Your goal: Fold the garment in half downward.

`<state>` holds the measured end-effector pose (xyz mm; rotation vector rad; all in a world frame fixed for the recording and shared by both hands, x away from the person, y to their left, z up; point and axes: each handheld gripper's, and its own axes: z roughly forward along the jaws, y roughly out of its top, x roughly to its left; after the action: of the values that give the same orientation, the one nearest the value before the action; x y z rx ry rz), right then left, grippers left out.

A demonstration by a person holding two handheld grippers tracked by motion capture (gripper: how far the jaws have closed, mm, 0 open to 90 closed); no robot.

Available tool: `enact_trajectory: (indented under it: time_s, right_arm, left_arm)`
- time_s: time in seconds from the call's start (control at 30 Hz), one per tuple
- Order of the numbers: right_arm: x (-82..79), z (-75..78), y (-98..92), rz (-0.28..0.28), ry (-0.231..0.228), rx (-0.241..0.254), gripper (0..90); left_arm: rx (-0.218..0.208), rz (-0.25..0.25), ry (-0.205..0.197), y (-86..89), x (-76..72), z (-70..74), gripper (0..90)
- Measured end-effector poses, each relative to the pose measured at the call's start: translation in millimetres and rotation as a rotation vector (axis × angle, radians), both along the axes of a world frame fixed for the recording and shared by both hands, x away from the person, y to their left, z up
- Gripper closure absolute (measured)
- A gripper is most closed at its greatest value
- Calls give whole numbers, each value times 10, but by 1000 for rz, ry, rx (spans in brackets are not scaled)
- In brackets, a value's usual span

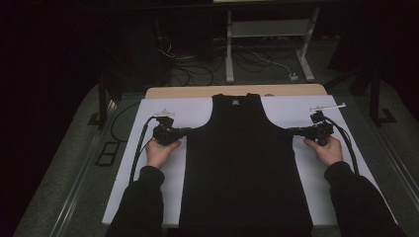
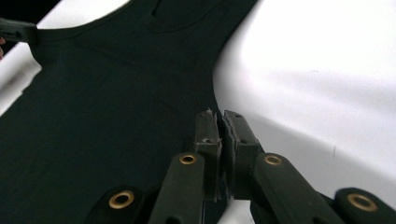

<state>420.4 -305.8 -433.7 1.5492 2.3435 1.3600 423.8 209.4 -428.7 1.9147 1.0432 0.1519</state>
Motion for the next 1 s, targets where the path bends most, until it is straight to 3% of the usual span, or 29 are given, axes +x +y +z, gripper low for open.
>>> enact_trajectory:
  time_s: [0.13, 0.27, 0.33, 0.43, 0.57, 1.0]
  right_arm:
    - [-82, 63, -8, 10, -20, 17, 840]
    - [-144, 116, -10, 9, -38, 38, 840]
    - [-173, 129, -19, 11, -43, 48, 840]
    - [-214, 143, -30, 13, -45, 45, 840]
    - [-252, 148, -49, 6, -42, 48, 839]
    - [-387, 192, -83, 4, -43, 66, 839]
  left_arm:
    - [-11, 12, -6, 24, -39, 53, 859]
    - [-54, 23, 14, 52, -66, 60, 859]
    - [-42, 24, 10, 52, -85, 63, 859]
    - [-58, 26, 10, 70, -108, 70, 859]
    - [-103, 24, 19, 86, -143, 79, 858]
    - [-117, 15, 17, 119, -293, 117, 856]
